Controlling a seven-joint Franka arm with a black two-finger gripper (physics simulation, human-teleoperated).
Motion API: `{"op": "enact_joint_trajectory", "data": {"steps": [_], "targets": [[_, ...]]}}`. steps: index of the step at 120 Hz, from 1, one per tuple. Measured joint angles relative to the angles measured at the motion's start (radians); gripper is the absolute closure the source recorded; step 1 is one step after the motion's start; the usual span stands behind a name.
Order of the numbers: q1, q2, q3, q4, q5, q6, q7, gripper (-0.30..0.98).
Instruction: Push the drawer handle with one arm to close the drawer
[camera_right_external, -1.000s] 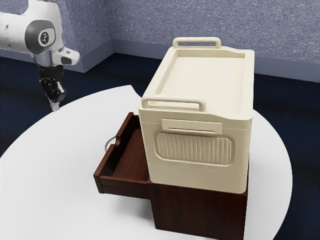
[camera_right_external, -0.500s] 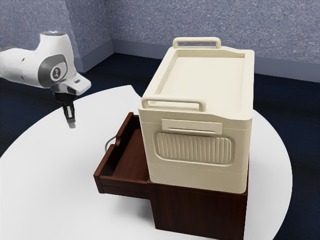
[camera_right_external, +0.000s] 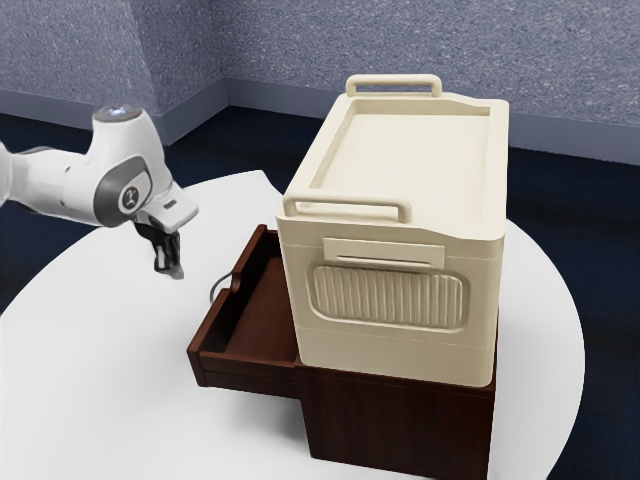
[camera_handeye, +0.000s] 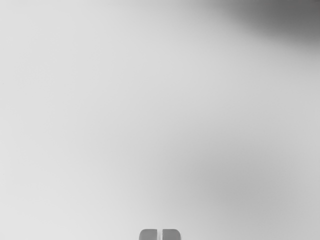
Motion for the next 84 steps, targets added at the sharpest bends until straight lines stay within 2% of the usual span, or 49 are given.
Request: {"op": "enact_joint_trajectory", "data": {"steps": [38,84], "targets": [[-0.073,-0.041,-0.001,-0.063,-0.016,0.105,0.082,0.79],[-0.093,0.007,-0.001,-0.064,-0.042,0.164,0.137,0.79]]}}
